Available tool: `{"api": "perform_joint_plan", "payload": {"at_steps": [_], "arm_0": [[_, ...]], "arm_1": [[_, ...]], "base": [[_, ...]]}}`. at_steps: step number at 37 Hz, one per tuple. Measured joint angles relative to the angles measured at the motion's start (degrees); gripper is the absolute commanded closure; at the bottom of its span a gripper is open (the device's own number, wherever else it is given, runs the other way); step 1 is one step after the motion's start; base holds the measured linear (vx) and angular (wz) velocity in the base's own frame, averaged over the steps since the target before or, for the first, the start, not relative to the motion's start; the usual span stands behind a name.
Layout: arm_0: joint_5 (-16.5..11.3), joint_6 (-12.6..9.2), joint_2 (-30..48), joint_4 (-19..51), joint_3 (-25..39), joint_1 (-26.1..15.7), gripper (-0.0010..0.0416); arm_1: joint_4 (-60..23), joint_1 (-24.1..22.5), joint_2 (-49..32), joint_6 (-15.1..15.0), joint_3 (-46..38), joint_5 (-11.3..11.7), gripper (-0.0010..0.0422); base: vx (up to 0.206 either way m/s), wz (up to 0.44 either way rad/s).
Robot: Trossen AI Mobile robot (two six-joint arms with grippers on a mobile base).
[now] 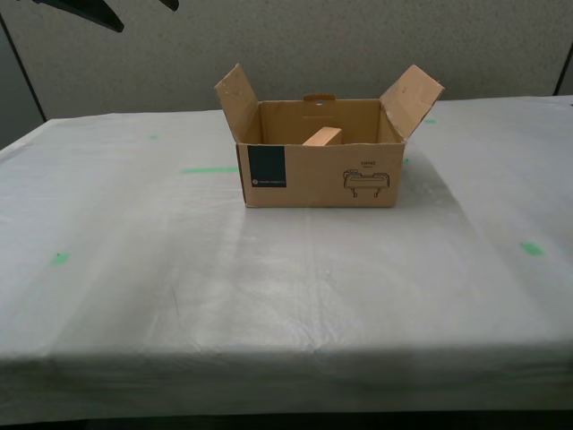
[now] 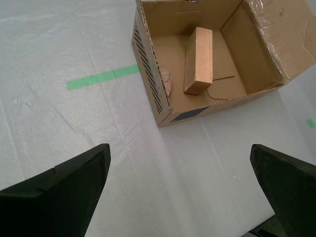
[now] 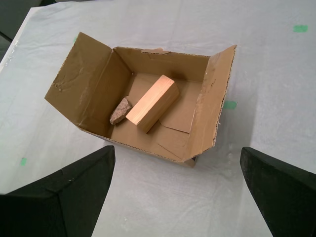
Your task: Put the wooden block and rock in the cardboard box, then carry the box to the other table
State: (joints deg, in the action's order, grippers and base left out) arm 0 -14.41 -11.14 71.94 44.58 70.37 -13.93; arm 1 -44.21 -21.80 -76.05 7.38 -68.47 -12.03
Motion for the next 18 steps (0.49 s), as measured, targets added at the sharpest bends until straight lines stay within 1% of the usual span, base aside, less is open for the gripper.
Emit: {"api": "perform_joint_plan", "payload": {"at_steps": [18], "arm_0": [[0.02,0.0,0.0,0.0,0.0,0.04,0.0053]], "arm_1": [[0.0,0.0,0.0,0.0,0.0,0.0,0.0025]], "base": [[0.0,0.0]]}}
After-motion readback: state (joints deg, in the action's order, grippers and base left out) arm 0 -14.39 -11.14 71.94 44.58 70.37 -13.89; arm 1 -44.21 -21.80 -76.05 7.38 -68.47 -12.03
